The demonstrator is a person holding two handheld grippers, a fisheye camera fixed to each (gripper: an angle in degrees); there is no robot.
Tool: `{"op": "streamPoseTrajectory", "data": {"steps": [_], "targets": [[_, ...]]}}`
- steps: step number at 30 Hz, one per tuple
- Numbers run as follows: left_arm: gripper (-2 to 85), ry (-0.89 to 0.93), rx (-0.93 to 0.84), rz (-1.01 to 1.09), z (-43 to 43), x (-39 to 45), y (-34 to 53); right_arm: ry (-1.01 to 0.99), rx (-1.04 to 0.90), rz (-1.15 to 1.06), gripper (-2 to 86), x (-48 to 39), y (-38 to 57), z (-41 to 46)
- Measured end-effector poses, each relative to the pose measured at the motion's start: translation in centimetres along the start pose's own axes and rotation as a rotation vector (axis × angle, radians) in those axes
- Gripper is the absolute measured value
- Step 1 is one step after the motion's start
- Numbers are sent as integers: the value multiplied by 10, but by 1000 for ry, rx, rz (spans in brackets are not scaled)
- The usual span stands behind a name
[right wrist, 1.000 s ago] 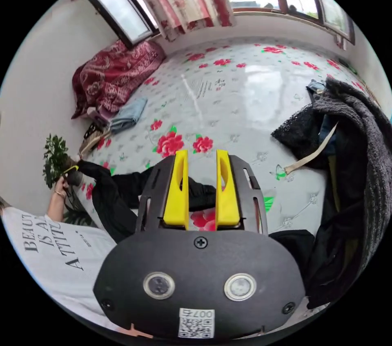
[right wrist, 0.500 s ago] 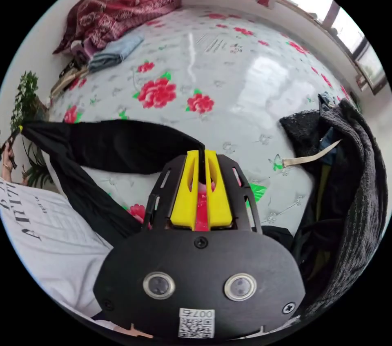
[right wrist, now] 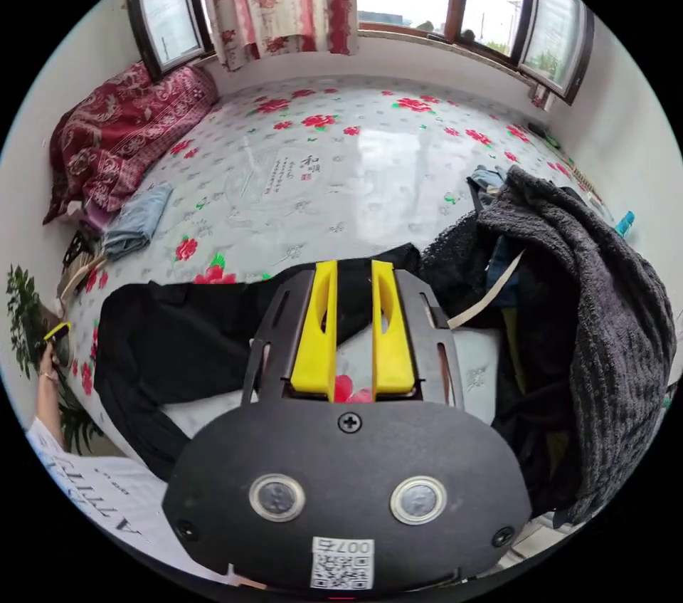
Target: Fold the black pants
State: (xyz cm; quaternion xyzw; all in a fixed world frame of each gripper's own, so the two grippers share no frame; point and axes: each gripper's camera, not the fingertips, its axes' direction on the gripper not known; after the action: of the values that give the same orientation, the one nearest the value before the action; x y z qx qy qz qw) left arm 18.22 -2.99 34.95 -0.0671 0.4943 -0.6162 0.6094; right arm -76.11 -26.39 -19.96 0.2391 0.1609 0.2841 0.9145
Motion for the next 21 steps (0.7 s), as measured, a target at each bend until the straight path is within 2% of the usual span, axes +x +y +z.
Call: {"op": "streamPoseTrajectory", "data": {"steps": [4, 7, 9, 14, 21], "targets": [[81, 43, -79, -29, 9, -16, 75, -186, -202, -135, 47, -57, 114, 39], [86, 76, -155, -19, 21, -15, 118, -207, -361, -181, 56, -91, 189, 57], [87, 90, -208, -14, 34, -12, 131, -226, -396, -168, 61, -99, 217, 54], [69, 63, -306, 14, 73, 1, 127, -221, -340, -35, 68, -72, 241, 21], [-4, 134, -236, -44, 54, -20, 126, 18, -169, 364, 70, 39, 299, -45]]}}
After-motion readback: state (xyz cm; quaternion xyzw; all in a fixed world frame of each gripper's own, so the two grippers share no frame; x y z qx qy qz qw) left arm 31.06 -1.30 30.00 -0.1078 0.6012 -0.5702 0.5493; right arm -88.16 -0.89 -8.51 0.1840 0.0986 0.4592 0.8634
